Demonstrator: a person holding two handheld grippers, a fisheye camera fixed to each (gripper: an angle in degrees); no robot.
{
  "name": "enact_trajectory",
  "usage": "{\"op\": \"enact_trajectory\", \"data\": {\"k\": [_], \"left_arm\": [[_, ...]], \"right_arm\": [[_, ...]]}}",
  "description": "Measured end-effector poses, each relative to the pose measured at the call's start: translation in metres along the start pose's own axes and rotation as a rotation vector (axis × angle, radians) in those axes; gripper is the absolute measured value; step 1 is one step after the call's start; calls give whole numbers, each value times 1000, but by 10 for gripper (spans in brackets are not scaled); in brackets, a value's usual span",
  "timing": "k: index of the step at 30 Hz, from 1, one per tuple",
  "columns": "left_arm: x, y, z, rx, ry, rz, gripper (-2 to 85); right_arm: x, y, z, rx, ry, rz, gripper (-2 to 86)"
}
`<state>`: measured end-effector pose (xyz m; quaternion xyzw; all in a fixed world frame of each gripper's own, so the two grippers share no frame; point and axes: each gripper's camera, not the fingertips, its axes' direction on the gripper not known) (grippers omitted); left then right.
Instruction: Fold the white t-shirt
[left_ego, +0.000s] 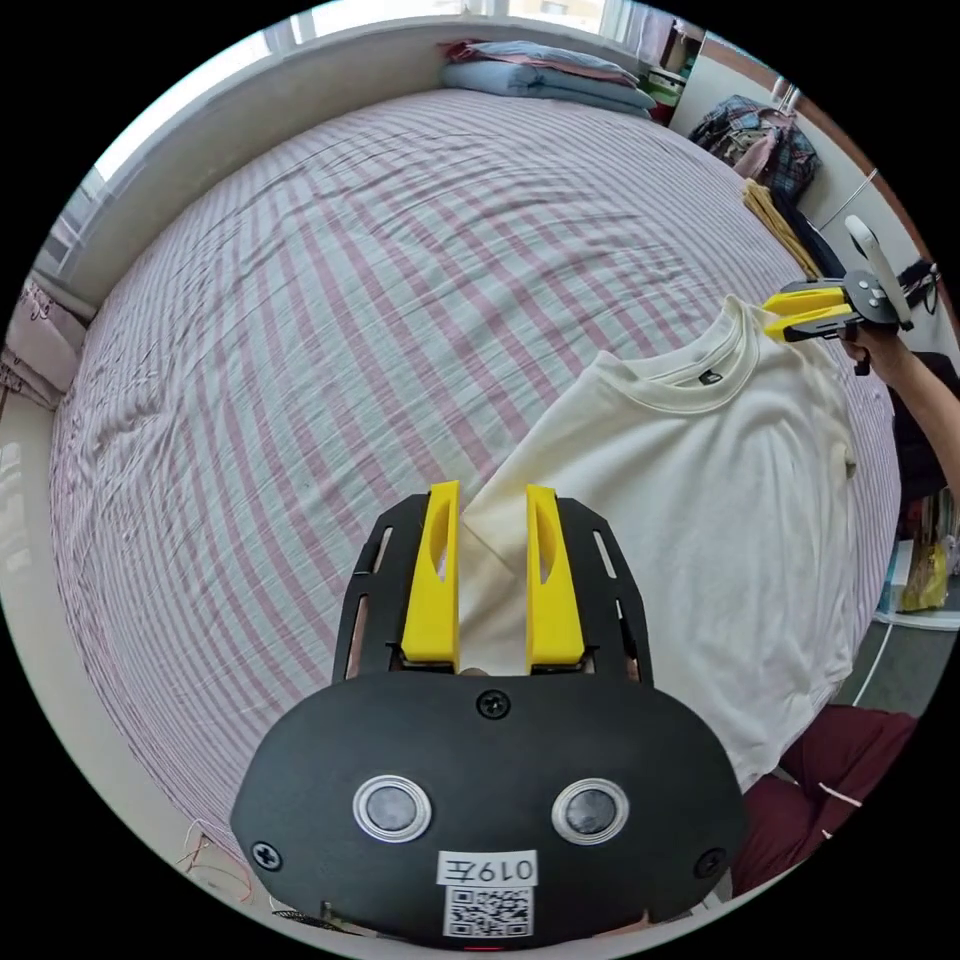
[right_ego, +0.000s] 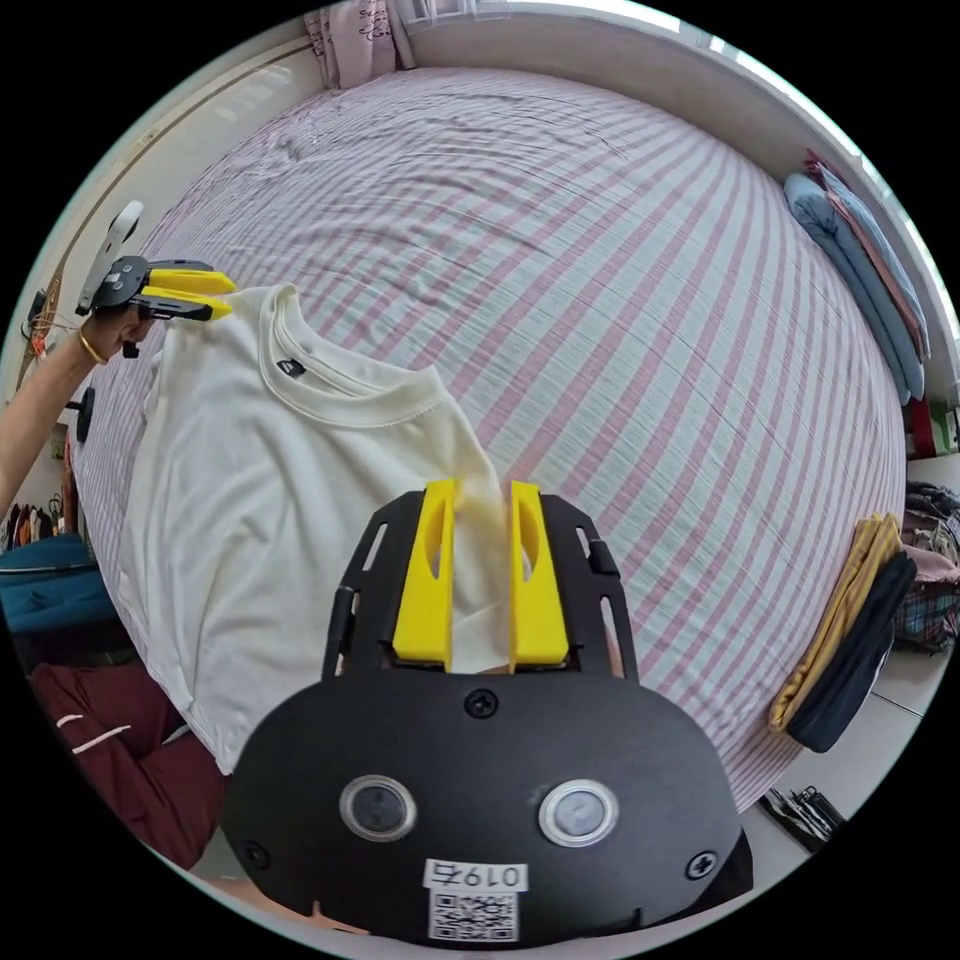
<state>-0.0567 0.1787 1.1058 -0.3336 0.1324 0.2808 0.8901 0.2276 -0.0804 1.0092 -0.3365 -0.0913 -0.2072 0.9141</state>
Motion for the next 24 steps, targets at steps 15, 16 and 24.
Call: {"op": "enact_trajectory", "data": {"k": [15, 16, 24], "left_arm": [[-7, 38, -33, 96, -48, -82, 34], [-11, 44, -38, 124, -45, -105, 36], [8, 111, -81, 222, -85, -245, 17]], "right_arm": [[26, 76, -37, 171, 58, 197, 100], [34, 103, -47, 217, 43, 273, 103], [30, 259, -32, 203, -85, 532, 105]]}}
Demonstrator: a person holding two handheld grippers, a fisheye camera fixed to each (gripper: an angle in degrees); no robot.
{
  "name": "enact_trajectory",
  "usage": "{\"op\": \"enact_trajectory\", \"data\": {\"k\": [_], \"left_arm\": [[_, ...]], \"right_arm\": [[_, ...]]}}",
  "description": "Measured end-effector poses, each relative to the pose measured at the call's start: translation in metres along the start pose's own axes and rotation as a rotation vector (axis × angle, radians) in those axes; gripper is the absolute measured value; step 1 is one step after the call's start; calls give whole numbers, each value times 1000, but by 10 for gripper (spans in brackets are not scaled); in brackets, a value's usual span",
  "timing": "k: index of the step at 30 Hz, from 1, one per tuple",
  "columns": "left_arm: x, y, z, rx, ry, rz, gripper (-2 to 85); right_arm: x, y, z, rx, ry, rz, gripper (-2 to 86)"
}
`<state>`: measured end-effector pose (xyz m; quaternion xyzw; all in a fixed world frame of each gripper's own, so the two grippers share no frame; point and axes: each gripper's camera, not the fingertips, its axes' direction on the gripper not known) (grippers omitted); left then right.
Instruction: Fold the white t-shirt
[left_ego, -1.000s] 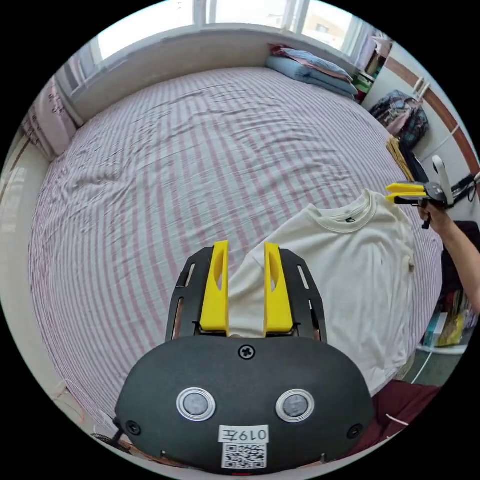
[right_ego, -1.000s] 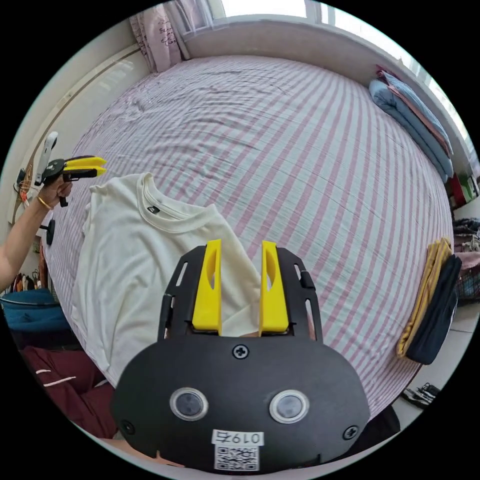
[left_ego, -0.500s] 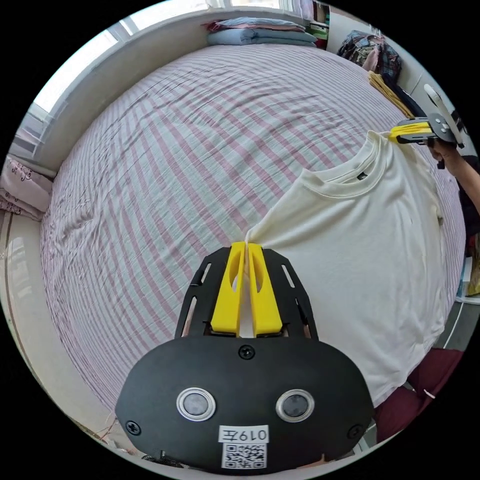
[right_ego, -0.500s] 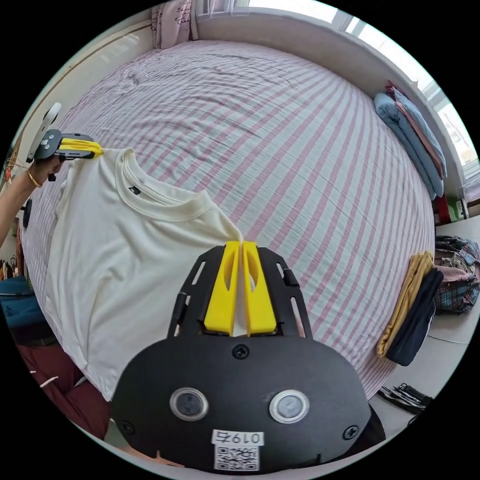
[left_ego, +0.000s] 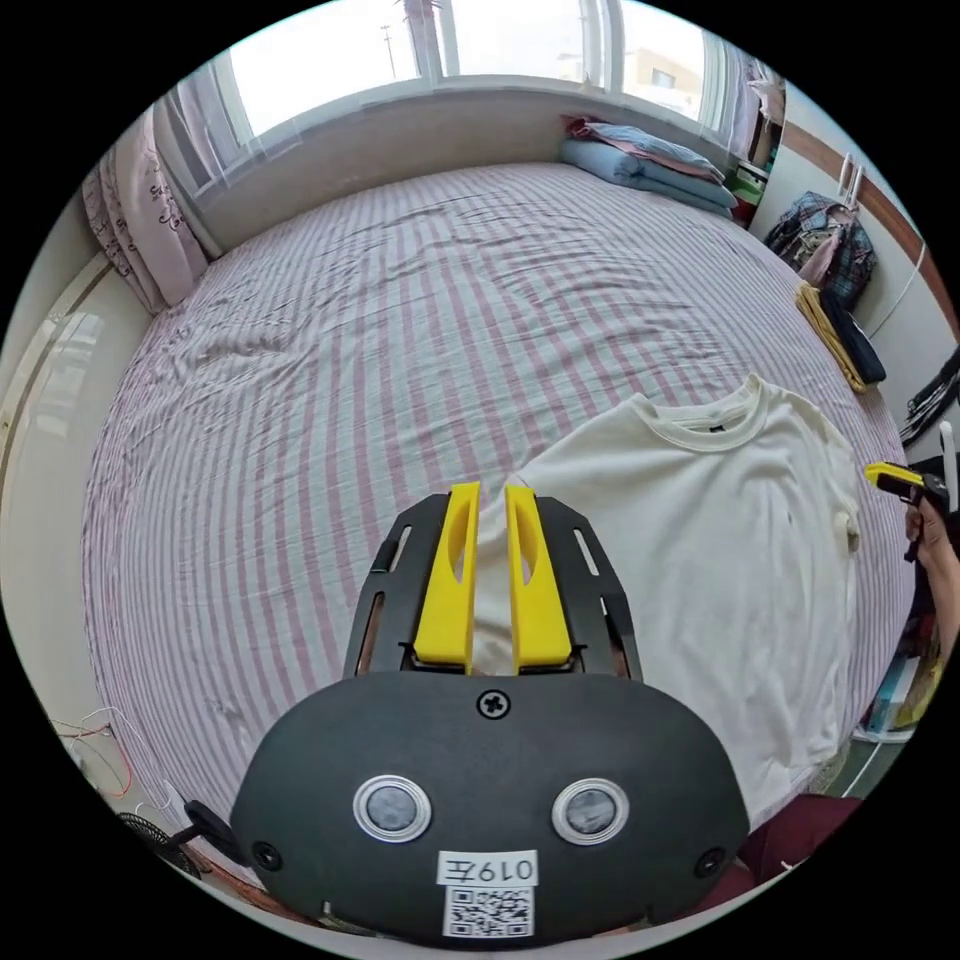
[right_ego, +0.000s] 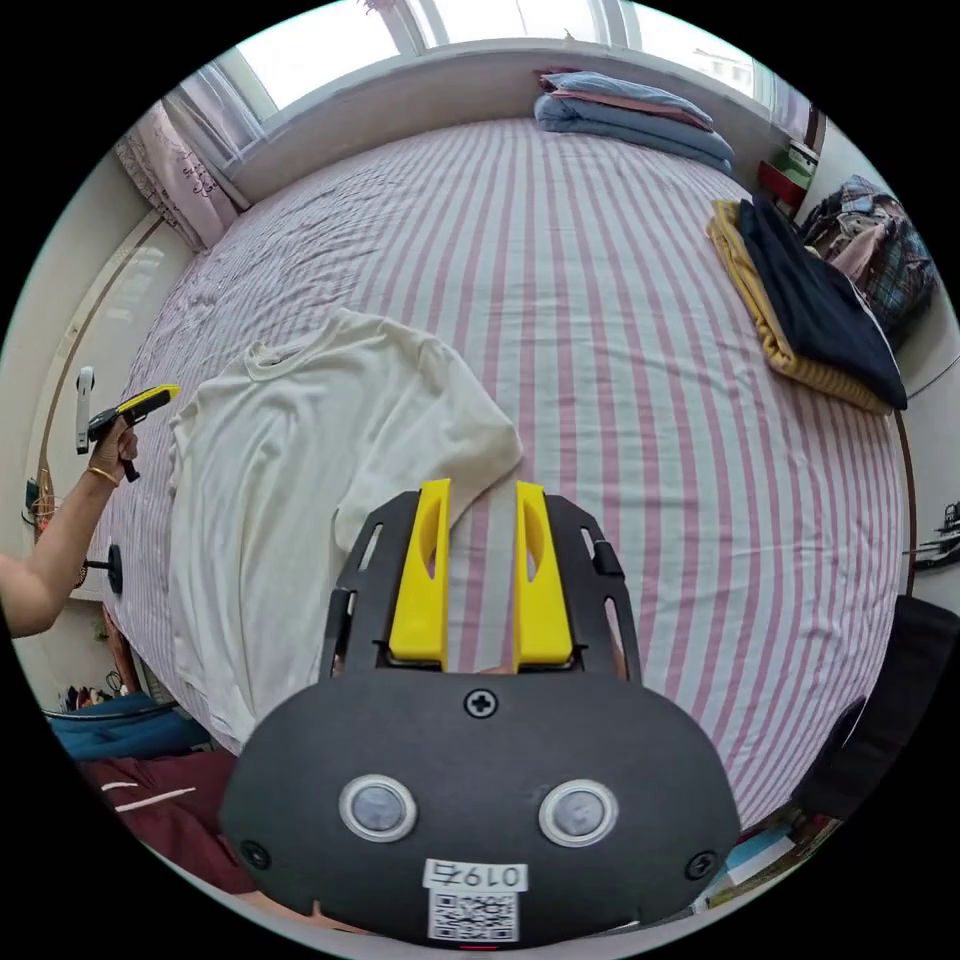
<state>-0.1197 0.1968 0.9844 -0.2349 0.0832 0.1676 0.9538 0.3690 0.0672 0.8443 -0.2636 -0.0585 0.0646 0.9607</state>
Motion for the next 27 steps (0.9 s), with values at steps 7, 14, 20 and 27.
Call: {"op": "enact_trajectory", "data": {"k": [7, 14, 20, 27], "left_arm": [[128, 35, -27, 7, 257, 217, 13], [228, 51, -28, -57, 490, 391, 10], [297, 49, -43, -27, 555, 517, 10], [354, 13, -28, -68, 486, 492, 10]], "right_arm": [[-6, 54, 5, 66, -80, 98, 90], [39, -1, 7, 139, -58, -66, 95], [42, -47, 19, -8, -112, -387, 83], [32, -64, 34, -211, -242, -565, 26]]}}
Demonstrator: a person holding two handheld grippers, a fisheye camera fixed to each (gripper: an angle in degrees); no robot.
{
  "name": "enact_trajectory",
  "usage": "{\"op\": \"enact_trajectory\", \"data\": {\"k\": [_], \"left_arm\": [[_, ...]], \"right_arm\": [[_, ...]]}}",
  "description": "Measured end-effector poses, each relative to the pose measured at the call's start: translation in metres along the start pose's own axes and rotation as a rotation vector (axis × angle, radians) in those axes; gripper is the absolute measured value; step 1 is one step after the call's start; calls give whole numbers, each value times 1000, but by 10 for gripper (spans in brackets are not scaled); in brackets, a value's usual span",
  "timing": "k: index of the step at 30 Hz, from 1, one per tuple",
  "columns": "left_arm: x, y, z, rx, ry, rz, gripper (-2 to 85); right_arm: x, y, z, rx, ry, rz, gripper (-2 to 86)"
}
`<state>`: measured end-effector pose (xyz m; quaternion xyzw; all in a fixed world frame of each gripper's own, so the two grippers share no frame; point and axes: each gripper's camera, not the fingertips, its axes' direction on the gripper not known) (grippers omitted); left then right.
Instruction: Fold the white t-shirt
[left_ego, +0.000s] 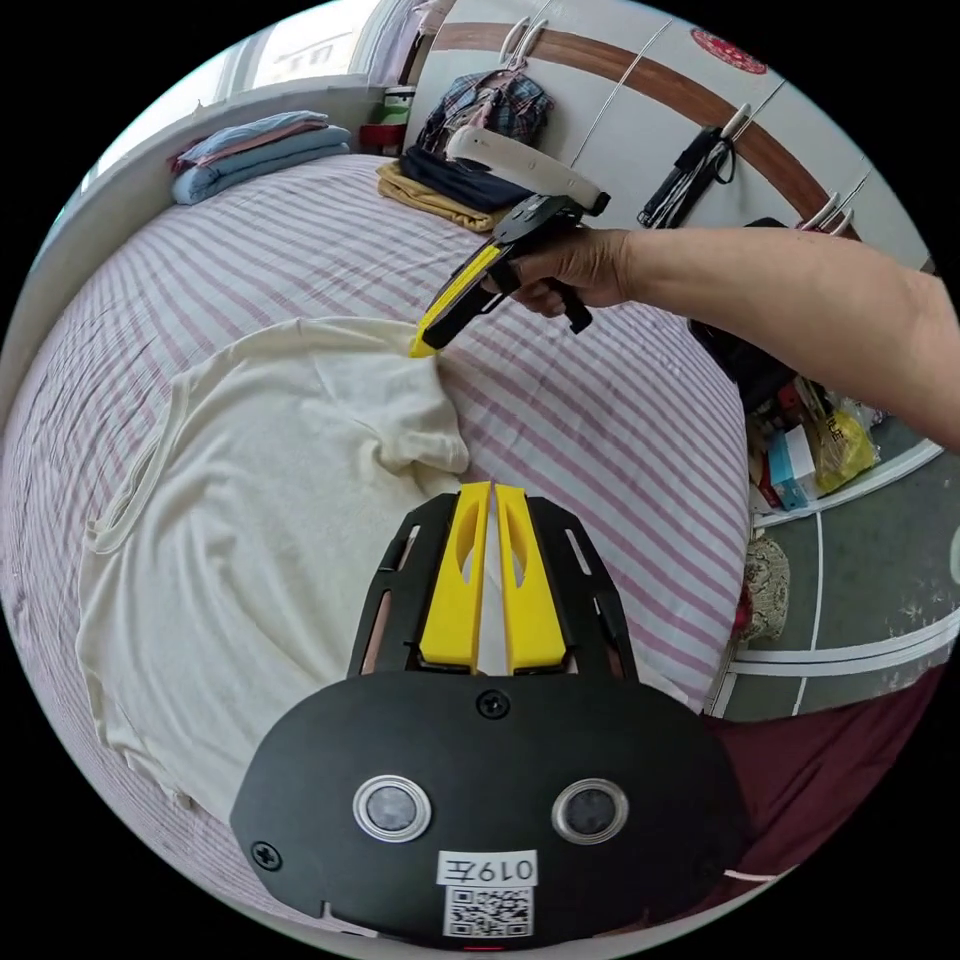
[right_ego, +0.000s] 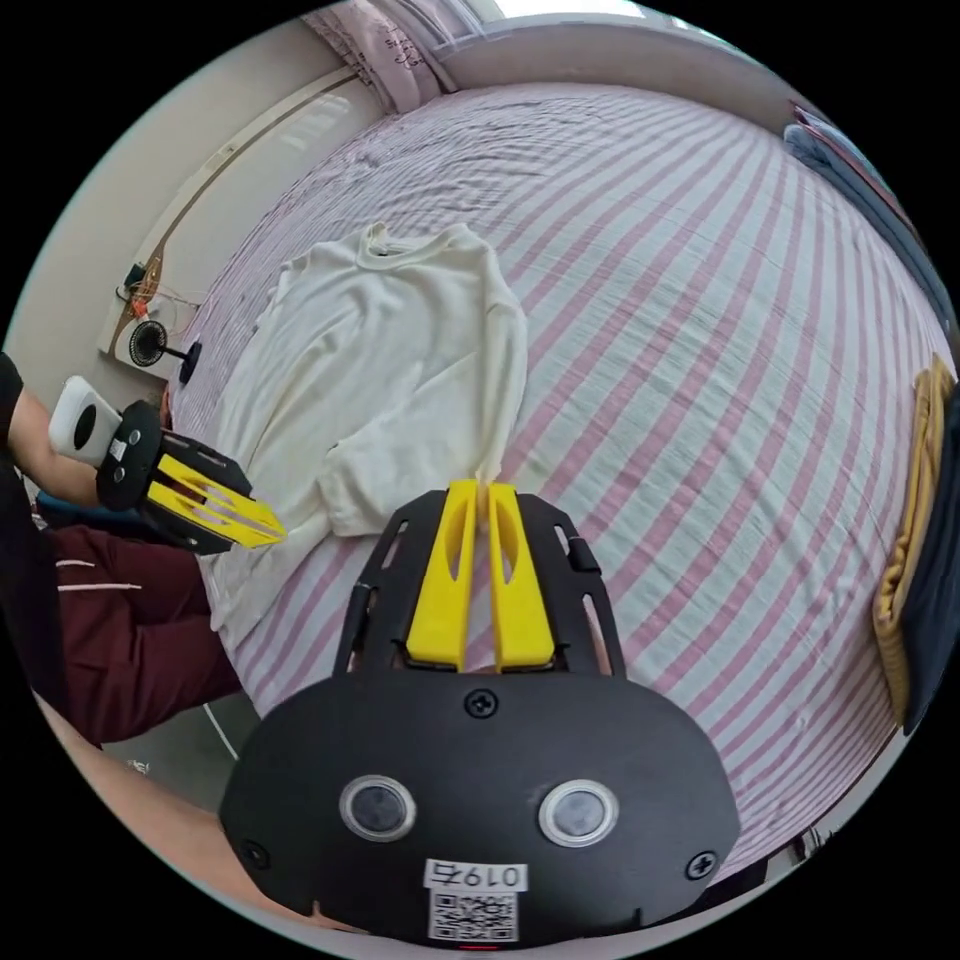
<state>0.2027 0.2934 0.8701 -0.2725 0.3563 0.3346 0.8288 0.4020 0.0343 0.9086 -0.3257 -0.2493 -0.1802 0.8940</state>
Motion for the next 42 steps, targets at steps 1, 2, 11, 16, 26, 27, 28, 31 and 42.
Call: {"op": "enact_trajectory", "data": {"k": [1, 2, 11, 16, 26, 27, 28, 31, 42], "left_arm": [[-1, -3, 3, -10, 5, -12, 9], [-4, -8, 9, -36, -1, -40, 9], [-9, -26, 10, -20, 37, -77, 9], [-9, -13, -7, 18, 78, -120, 9], [-7, 71, -76, 13, -187, -77, 10], [-6, 82, -82, 3, -200, -87, 10], [-5, 87, -83, -12, -202, -101, 10], [0, 113, -96, -38, -204, -161, 11], [21, 222, -133, -74, -262, -346, 11]], "right_arm": [[2, -2, -9, 36, -30, 12, 28], [7, -5, -17, 34, -57, 58, 29], [10, -63, -24, -266, 162, 69, 16], [-16, -79, 5, -298, 261, 46, 31], [-150, 36, -38, 120, 553, 255, 2], [-165, 42, -37, 128, 563, 257, 0], [-194, 52, -29, 121, 570, 251, -5], [-248, 73, 9, -3, 527, 284, -7], [-319, 119, 38, 120, 395, 469, 17]]}}
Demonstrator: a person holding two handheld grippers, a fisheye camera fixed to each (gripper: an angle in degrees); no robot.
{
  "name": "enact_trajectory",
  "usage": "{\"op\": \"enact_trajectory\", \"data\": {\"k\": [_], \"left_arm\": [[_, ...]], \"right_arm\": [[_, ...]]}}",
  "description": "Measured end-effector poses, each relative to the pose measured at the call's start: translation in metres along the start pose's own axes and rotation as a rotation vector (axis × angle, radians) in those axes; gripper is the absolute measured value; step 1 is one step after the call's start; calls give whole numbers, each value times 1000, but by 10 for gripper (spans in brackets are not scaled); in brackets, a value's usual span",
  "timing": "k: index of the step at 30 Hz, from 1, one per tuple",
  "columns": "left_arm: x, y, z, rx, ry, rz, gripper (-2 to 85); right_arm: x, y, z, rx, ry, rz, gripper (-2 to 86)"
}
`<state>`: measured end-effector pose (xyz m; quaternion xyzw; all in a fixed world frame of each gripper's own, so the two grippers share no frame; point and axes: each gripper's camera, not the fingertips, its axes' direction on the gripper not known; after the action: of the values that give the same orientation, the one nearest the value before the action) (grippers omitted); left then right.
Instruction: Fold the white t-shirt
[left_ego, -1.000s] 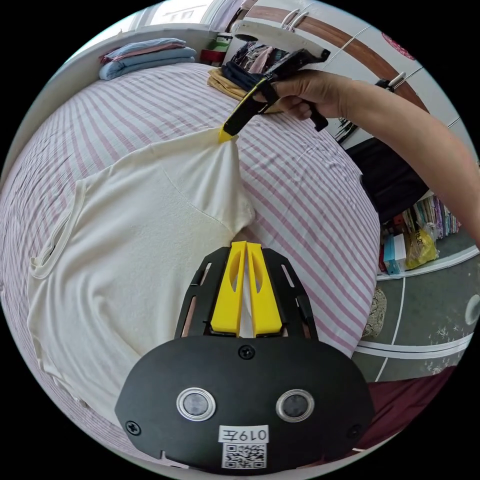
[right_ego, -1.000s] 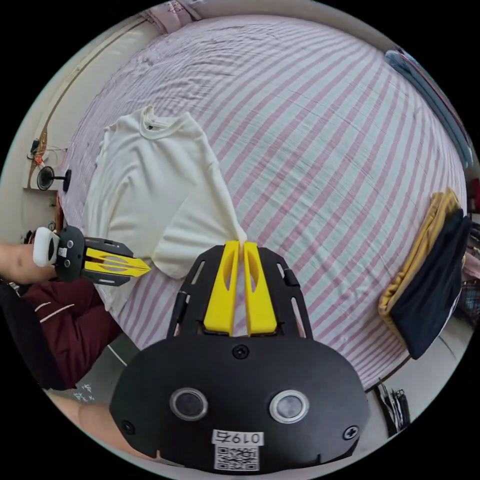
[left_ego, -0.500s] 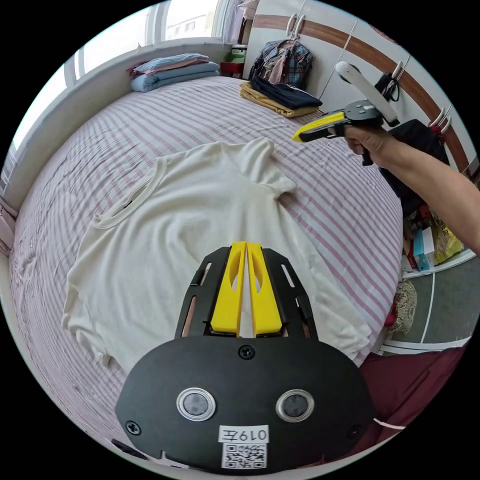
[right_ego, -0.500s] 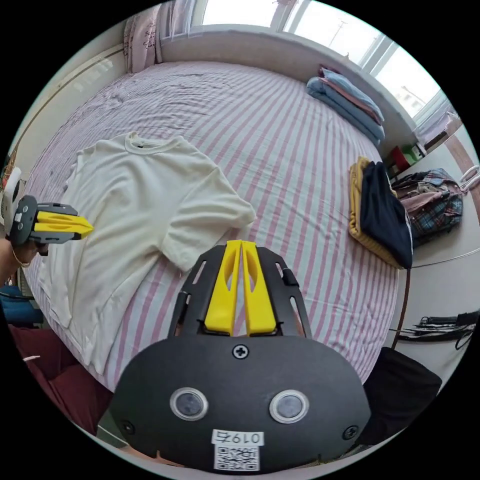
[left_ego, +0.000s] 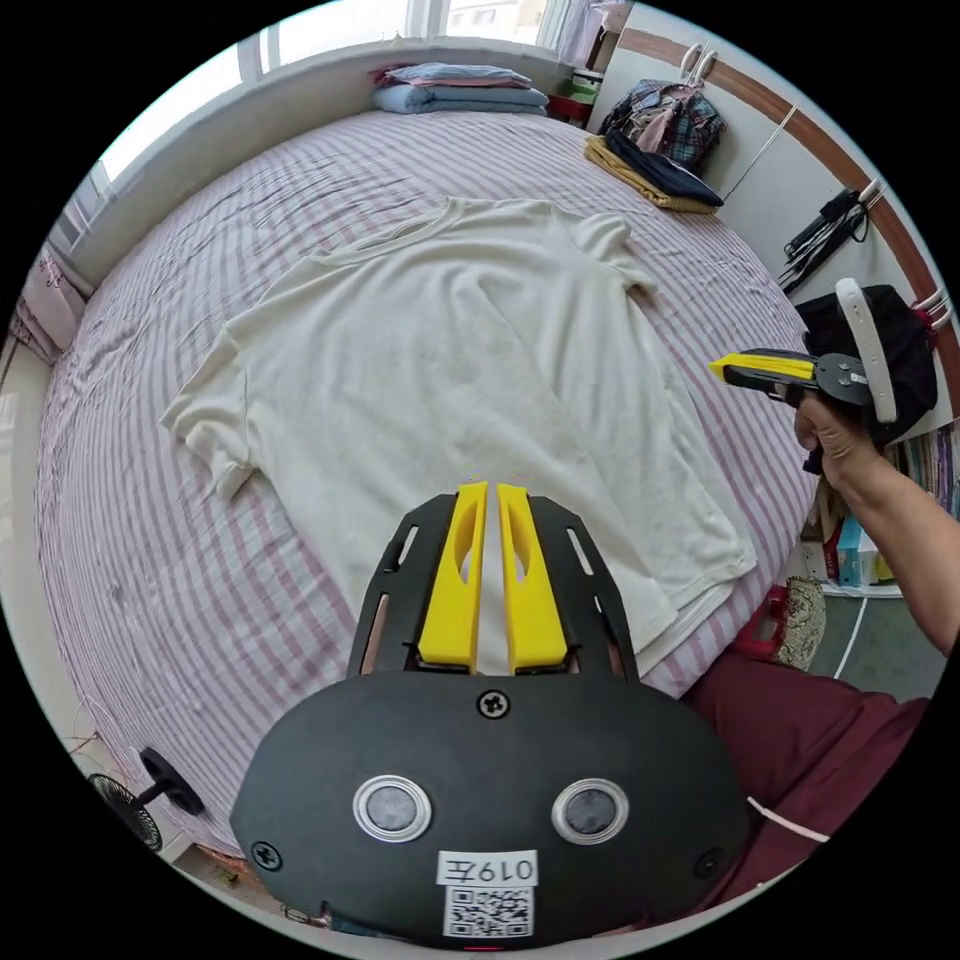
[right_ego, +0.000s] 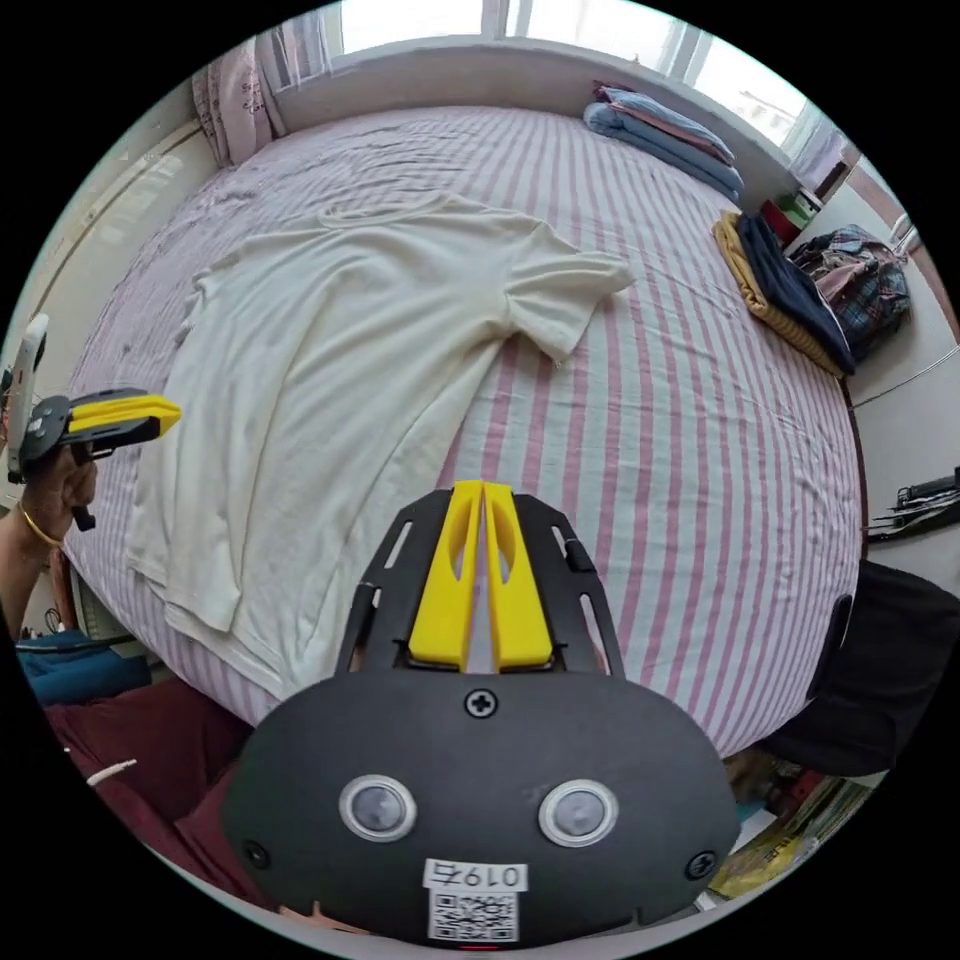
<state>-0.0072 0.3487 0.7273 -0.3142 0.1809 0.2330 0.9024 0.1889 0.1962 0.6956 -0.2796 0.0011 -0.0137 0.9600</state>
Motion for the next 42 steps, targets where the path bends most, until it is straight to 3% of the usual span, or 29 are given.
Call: {"op": "enact_trajectory", "data": {"k": [2, 6, 15, 21, 29, 38, 42], "left_arm": [[1, 17, -1, -9, -29, -24, 10], [3, 54, -2, -37, -77, -99, 9], [7, 107, -11, -90, -152, -223, 11], [3, 130, -4, -150, -102, -337, 21], [5, 131, 14, -238, -60, -340, 68], [3, 110, 25, -249, -164, -389, 79], [4, 104, 35, -288, -156, -402, 75]], "right_arm": [[-19, 20, -2, -48, -76, 26, 72], [-55, 50, 10, -132, -119, 7, 78], [-78, 81, 18, -196, -104, 66, 61], [-76, 83, 16, -231, -86, 44, -4], [-49, 95, -17, -167, -142, 109, -9], [7, 106, -19, -195, -106, 192, -9], [28, 103, -22, -214, -212, 186, -9]]}}
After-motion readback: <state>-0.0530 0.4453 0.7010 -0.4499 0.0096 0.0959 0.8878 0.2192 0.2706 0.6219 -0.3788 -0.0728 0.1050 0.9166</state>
